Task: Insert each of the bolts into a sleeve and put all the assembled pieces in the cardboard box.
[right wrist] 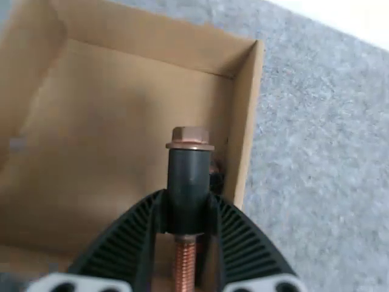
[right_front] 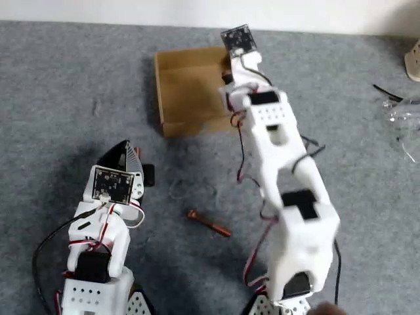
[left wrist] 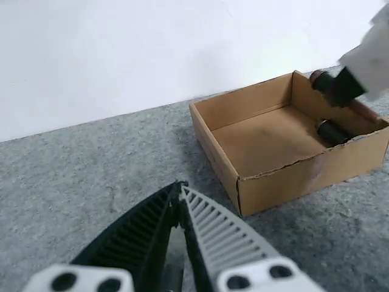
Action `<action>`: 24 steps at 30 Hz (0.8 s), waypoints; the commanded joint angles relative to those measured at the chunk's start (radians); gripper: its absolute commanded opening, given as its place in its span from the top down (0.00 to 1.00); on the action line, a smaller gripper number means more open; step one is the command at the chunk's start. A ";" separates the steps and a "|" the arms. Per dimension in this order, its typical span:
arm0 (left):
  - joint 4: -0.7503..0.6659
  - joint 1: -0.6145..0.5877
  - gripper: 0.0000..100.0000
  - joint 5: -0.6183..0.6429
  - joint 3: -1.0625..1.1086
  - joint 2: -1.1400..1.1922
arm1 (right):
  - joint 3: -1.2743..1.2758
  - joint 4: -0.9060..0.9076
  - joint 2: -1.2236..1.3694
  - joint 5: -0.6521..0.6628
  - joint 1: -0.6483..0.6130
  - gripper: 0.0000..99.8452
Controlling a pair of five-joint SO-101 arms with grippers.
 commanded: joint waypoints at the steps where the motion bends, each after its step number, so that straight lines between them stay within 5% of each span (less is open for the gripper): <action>1: -0.021 0.021 0.99 -0.008 0.021 -0.004 | -0.346 0.087 0.124 0.014 0.021 1.00; 17: -0.021 0.021 0.99 -0.009 0.021 -0.004 | -1.115 0.407 0.604 0.014 0.021 0.98; 24: -0.021 0.021 0.99 -0.009 0.021 -0.004 | -1.241 0.493 0.674 0.014 0.016 0.77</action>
